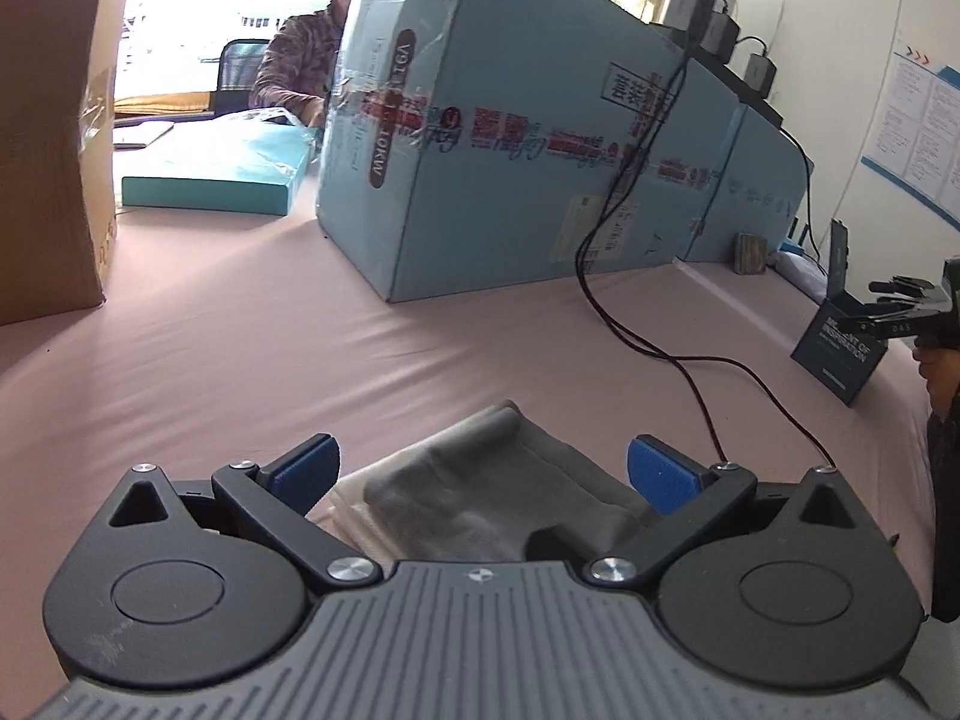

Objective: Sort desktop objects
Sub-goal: 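Lower the right gripper onto the grey cloth edge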

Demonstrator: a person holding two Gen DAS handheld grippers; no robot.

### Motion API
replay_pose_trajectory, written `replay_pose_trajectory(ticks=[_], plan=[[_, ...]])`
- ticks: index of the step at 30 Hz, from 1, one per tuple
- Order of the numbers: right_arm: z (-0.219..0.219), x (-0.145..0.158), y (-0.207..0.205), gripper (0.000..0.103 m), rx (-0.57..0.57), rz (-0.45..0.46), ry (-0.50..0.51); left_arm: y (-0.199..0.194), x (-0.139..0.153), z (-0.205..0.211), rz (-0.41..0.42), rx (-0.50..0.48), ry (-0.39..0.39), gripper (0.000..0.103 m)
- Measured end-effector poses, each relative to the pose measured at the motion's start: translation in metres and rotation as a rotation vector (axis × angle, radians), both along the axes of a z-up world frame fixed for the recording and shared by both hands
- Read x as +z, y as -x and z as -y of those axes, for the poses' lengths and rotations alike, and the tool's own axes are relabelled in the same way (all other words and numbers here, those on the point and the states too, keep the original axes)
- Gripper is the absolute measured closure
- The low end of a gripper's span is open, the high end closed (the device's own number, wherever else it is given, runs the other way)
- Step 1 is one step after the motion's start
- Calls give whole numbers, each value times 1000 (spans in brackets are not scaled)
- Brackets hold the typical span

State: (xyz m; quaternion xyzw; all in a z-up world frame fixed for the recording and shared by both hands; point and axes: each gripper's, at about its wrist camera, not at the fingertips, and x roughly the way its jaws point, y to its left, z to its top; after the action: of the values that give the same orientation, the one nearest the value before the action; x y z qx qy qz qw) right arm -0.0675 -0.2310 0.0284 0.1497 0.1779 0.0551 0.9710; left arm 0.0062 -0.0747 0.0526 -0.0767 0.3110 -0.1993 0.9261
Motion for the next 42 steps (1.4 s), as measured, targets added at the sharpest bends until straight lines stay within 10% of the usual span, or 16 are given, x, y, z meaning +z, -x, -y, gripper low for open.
replay_pose_trajectory(ticks=[28, 36, 42], plan=[[42, -9, 14, 0, 14, 25, -198, -29, -34, -32, 14, 104, 27, 0], [61, -15, 13, 13, 39, 3, -365, -25, -35, -34, 53, 107, 41, 0], [60, -18, 9, 23, -28, -71, -290, -23, -33, -36, 49, 71, 100, 0]])
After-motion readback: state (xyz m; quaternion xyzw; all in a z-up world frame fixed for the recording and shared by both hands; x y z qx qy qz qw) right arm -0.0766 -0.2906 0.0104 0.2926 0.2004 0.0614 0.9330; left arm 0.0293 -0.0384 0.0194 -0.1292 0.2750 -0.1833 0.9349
